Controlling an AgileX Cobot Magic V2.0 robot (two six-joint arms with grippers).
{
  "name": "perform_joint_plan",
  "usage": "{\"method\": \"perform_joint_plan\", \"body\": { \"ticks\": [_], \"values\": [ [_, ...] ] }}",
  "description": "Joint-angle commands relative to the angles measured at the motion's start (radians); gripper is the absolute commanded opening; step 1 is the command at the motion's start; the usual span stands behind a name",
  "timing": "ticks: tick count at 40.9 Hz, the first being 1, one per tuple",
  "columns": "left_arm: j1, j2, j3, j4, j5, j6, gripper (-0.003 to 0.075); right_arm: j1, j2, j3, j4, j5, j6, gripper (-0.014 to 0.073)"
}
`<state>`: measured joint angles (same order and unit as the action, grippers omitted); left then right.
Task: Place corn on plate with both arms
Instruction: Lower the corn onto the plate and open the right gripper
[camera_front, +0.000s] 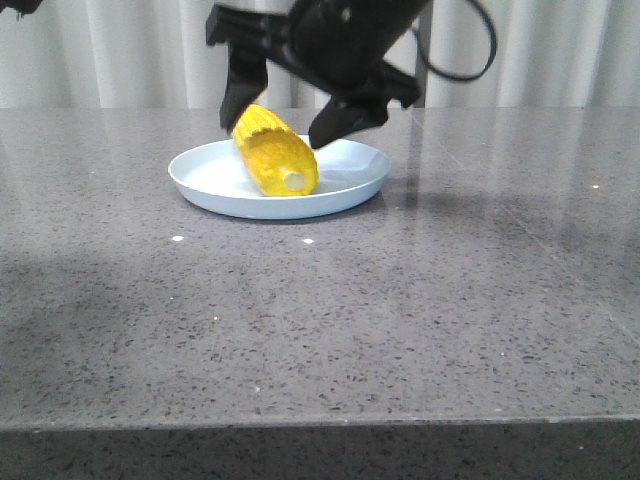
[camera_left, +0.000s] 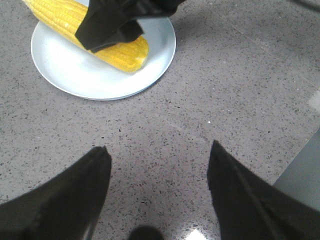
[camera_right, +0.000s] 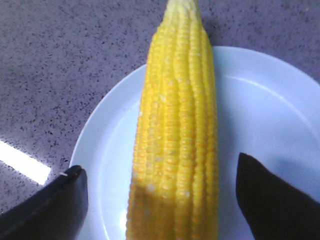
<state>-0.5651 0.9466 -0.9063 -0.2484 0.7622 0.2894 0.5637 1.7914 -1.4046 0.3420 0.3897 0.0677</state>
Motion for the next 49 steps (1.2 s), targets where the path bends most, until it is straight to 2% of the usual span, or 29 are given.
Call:
{"method": "perform_joint_plan", "body": {
  "ticks": [1,7,14,20,35,42,49],
  "values": [
    [-0.007,-0.014,-0.028,-0.024,-0.066,-0.004,0.042,-0.006,-0.126,-0.026,-0.075,-0.026,-0.002,0.0636],
    [-0.007,-0.014,-0.028,-0.024,-0.066,-0.004,0.042,-0.006,-0.259,-0.026,-0.237,0.082,-0.002,0.0636],
    [-0.007,-0.014,-0.028,-0.024,-0.066,-0.004,0.042,-0.006,-0.434,-0.02,-0.381,0.301,0.001,0.0636],
    [-0.007,-0.014,-0.028,-0.024,-0.066,-0.004,0.042,-0.006,-0.599,0.065,-0.385,0.424,0.001,0.0636],
    [-0.007,-0.014,-0.028,-0.024,-0.066,-0.004,0.042,-0.006,-1.071,0.424,-0.387,0.466,0.001,0.0636],
    [-0.007,-0.014,-0.028,-0.024,-0.066,-0.004,0.042,-0.006,-1.24,0.502,-0.436,0.547,0.001,0.0636],
    [-0.007,-0.014,-0.028,-0.024,-0.066,-0.004,0.042,-0.006,-1.317,0.514,-0.452,0.574,0.001,0.0636]
  ]
}}
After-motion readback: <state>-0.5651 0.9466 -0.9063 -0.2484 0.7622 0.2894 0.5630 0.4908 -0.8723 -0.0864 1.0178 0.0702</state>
